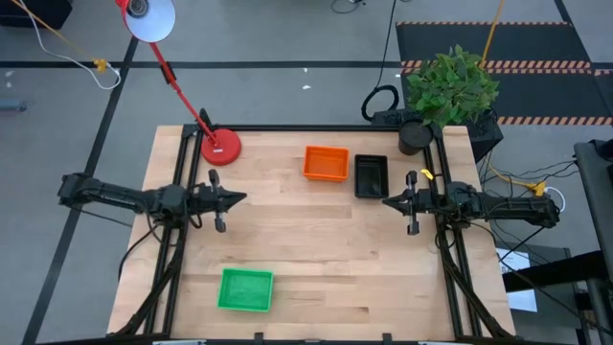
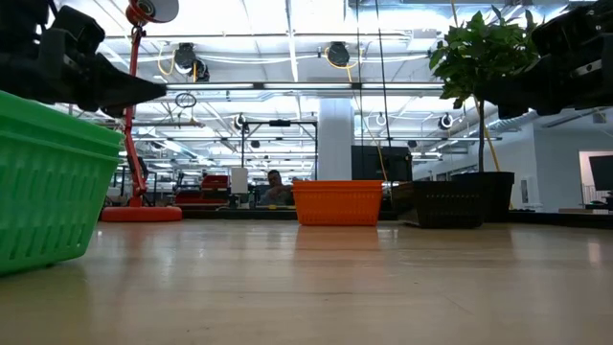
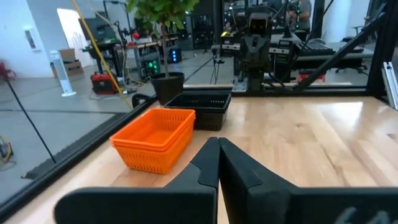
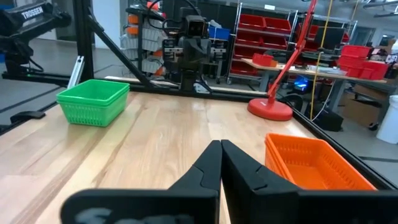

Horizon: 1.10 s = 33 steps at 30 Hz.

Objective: Stack baskets by color
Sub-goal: Return to Home Position

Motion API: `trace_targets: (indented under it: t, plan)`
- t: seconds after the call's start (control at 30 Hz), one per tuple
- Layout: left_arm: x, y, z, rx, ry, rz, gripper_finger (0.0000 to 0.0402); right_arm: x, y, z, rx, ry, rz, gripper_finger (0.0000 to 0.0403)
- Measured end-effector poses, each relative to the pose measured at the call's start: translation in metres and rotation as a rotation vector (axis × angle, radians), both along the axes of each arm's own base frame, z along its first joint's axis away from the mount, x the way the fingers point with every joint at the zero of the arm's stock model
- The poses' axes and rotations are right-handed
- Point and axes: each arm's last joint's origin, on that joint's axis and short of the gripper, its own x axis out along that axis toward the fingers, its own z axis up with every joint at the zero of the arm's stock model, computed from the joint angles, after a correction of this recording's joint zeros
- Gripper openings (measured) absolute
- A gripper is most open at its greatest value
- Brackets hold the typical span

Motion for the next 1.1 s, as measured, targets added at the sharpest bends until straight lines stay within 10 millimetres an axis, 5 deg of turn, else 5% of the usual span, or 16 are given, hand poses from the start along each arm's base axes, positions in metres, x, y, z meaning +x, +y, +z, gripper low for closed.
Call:
trace_targets:
  t: [1.1]
  plan:
    - [-0.021, 0.004, 0.001, 0.101, -0.026, -0.223, 0.0004, 0.000, 0.000, 0.003, -0.004, -0.035, -0.001, 0.0004]
